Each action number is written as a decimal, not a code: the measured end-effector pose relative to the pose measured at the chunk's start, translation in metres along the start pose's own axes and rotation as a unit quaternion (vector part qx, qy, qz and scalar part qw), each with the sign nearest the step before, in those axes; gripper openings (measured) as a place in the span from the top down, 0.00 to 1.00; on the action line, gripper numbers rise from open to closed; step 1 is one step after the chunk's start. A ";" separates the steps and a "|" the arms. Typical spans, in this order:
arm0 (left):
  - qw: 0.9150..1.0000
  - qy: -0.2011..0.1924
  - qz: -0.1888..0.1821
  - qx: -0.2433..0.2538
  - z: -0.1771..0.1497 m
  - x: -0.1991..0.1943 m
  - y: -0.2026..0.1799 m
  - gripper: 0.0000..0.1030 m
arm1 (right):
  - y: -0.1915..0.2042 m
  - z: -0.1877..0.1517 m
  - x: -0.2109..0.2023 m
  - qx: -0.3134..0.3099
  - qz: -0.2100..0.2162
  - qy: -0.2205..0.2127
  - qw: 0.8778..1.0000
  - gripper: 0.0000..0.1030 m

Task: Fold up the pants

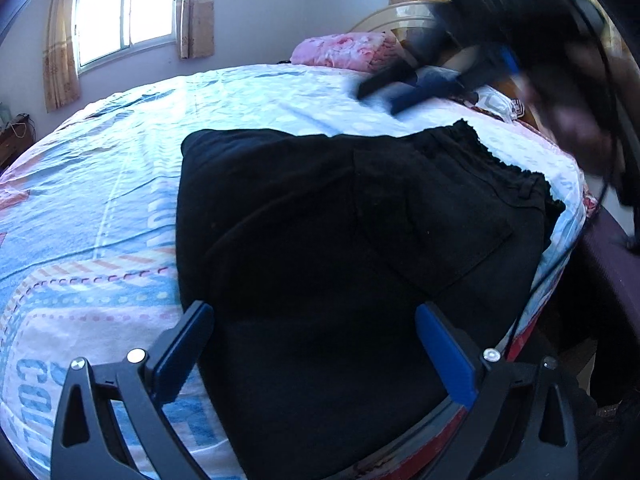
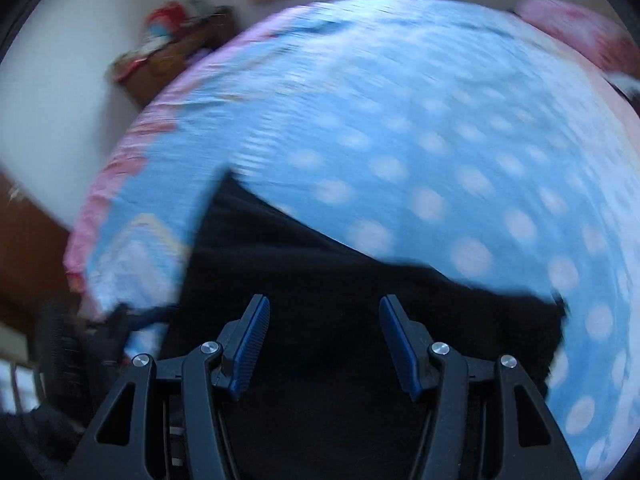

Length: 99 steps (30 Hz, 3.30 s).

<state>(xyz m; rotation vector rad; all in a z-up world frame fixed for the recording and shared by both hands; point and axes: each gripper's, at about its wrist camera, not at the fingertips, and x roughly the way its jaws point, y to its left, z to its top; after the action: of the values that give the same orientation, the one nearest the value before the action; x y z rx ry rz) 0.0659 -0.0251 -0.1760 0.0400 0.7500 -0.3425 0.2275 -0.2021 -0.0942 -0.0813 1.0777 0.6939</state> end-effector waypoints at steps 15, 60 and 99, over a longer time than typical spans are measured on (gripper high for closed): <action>1.000 -0.009 -0.014 0.001 -0.004 0.000 0.016 0.00 | 0.051 0.099 0.127 -0.067 0.071 0.138 0.986 0.80; 0.992 0.044 0.114 0.006 0.122 0.097 0.106 0.00 | -0.001 -0.082 0.021 -0.164 -0.062 0.081 0.981 0.52; 0.993 -0.002 0.038 -0.108 0.105 0.086 0.138 0.00 | 0.012 0.056 0.115 -0.170 -0.055 0.093 0.980 0.99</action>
<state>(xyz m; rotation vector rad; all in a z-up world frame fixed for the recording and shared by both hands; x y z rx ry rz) 0.2379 0.0636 -0.1694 -0.1365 0.7753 -0.1884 0.2976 -0.1156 -0.1591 -0.5051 1.1145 0.7748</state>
